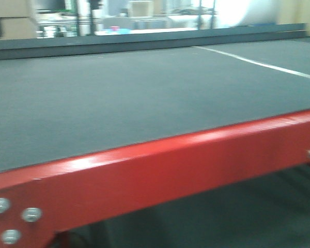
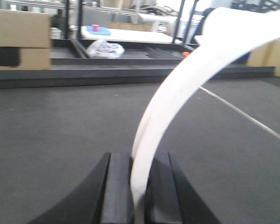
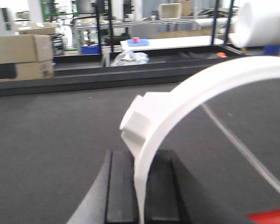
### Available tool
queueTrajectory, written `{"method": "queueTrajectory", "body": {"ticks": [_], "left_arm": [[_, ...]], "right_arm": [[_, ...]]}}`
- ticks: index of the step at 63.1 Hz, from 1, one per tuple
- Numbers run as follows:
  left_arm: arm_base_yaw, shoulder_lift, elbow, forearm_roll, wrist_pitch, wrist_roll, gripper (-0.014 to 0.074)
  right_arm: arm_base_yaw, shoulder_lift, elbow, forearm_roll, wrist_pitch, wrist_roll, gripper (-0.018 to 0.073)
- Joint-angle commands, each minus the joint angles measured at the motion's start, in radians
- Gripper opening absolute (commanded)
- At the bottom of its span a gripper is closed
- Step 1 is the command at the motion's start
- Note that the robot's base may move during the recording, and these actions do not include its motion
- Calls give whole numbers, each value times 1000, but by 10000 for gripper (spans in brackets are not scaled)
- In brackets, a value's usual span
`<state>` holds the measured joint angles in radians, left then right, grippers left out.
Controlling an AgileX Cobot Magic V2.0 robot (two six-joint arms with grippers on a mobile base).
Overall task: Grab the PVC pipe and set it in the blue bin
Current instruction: 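Hold the pipe in both grippers and drive back from the table, then drive along the aisle past the red table holding the pipe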
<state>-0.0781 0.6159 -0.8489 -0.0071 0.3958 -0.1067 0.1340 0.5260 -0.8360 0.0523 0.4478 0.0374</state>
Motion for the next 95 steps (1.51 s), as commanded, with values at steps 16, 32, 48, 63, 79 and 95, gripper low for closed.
{"method": "queueTrajectory", "body": {"ticks": [16,32,48,63,79,95], "left_arm": [[2,-3,-1,-6,-26,-2,-111],[2,-3,-1,-6,-26,-2,-111],[2,-3,-1,-6,-26,-2,-111],[2,-3,-1,-6,-27,-2,-111],[2,-11,-1,-6,-27,-2,-111],[2,-11,-1,-6,-27,-2,-111]], "right_arm": [[0,-1,-1,-4,-30,-5,-168],[0,-1,-1,-4,-30,-5,-168],[0,-1,-1,-4,-30,-5,-168],[0,-1,-1,-4,-30,-5,-168],[0,-1,-1,4,-30,-5,-168],[0,-1,-1,4,-30,-5,-168]]}}
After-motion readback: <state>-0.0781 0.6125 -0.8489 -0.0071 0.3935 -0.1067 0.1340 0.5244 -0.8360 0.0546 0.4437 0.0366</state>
